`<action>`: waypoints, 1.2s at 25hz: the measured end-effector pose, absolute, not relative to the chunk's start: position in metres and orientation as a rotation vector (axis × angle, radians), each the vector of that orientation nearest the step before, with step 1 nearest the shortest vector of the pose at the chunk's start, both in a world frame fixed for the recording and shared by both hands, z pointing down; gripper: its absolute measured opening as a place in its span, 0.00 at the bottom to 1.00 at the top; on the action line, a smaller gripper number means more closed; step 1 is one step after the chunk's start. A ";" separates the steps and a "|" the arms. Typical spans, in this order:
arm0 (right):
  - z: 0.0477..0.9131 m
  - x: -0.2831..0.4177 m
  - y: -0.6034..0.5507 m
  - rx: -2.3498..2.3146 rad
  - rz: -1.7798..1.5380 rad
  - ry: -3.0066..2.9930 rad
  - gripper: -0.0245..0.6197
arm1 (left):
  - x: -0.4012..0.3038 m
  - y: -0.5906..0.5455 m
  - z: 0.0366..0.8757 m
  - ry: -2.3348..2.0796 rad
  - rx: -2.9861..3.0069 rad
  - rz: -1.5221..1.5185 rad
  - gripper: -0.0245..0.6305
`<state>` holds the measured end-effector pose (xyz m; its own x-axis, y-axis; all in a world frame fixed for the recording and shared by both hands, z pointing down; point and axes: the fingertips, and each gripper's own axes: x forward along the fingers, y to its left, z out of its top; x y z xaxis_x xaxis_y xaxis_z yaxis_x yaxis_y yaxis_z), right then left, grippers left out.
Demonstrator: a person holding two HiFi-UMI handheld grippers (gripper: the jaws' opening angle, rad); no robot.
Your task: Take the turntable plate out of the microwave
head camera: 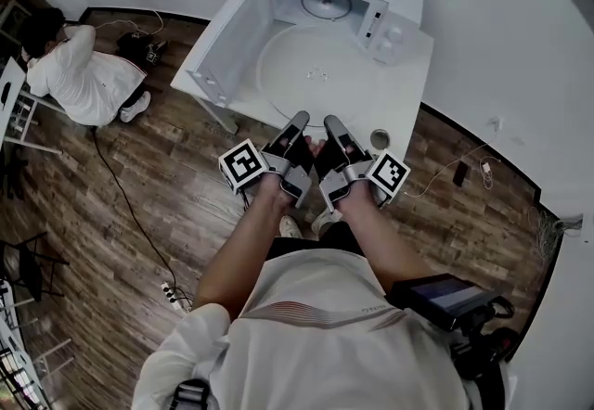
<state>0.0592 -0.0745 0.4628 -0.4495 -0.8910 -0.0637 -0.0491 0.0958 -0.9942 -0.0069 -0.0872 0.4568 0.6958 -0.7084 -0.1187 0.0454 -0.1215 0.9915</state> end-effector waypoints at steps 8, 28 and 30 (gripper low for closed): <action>0.443 0.060 -0.055 -0.907 -1.467 1.671 0.09 | -0.005 -0.064 0.435 -0.582 1.565 -0.741 0.10; 0.414 0.073 -0.045 -0.856 -1.463 1.722 0.09 | 0.005 -0.052 0.409 -0.609 1.578 -0.770 0.10; 0.413 0.070 -0.048 -0.854 -1.465 1.721 0.09 | 0.003 -0.054 0.410 -0.612 1.575 -0.768 0.10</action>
<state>0.0701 -0.0477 0.4134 -0.5296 -0.8425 -0.0984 -0.0373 0.1390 -0.9896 0.0027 -0.0543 0.4098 0.6411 -0.7557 -0.1337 0.0384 -0.1423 0.9891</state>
